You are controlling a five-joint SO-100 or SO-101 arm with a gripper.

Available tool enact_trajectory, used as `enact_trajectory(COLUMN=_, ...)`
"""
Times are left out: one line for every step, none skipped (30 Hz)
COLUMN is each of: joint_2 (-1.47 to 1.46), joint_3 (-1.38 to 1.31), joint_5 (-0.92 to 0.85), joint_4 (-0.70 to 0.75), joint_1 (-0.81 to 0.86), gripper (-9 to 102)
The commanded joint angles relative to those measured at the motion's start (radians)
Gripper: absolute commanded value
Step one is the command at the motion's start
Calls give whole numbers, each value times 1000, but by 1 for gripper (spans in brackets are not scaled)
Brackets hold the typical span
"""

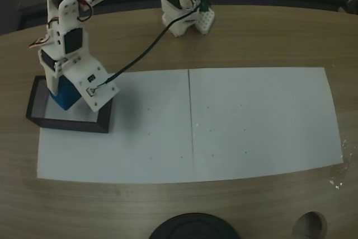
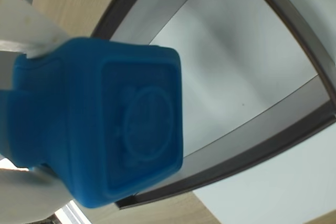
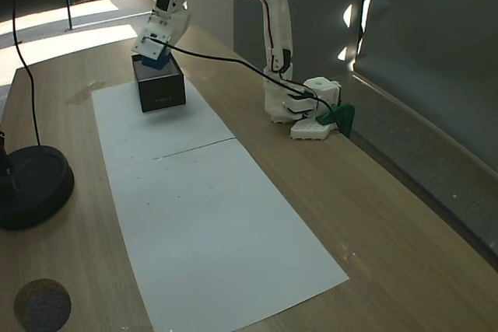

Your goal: Grab a blue square and put it in the box.

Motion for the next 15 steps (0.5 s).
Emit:
enact_trajectory(joint_2=3, joint_3=-67, joint_5=-3, joint_4=-21, joint_1=12, gripper=9)
enact_trajectory(joint_2=-5, joint_3=-67, joint_5=-3, joint_4=-21, joint_1=12, gripper=9)
enact_trajectory(joint_2=-9, joint_3=-67, joint_5=-3, joint_4=-21, joint_1=11, gripper=9)
enact_trajectory(joint_2=-11, joint_3=-67, joint_5=-3, joint_4=-20, joint_1=9, gripper=11)
enact_trajectory(joint_2=-12, joint_3=-67, joint_5=0, joint_4=-17, joint_1=8, gripper=14)
enact_trajectory(joint_2=-11, joint_3=-67, joint_5=6, joint_4=-17, joint_1=8, gripper=18)
enact_trajectory(joint_2=-9, joint_3=-67, joint_5=6, joint_4=-17, joint_1=8, gripper=22)
enact_trajectory(joint_2=-8, joint_3=-67, joint_5=3, joint_4=-15, joint_1=5, gripper=27)
enact_trajectory(joint_2=-6, joint_3=-67, joint_5=-2, joint_4=-11, joint_1=0, gripper=30)
enact_trajectory(joint_2=-6, joint_3=-67, joint_5=-2, joint_4=-9, joint_1=-2, gripper=33)
enact_trajectory(joint_2=-5, joint_3=-67, joint_5=-2, joint_4=-9, joint_1=-3, gripper=34)
enact_trajectory(joint_2=-5, joint_3=-67, joint_5=5, joint_4=-9, joint_1=-3, gripper=33)
enact_trajectory(joint_2=-5, joint_3=-67, joint_5=6, joint_4=-9, joint_1=-5, gripper=33)
enact_trajectory(joint_2=-5, joint_3=-67, joint_5=6, joint_4=-9, joint_1=-12, gripper=32)
enact_trajectory(joint_2=-5, joint_3=-67, joint_5=8, joint_4=-8, joint_1=-18, gripper=30)
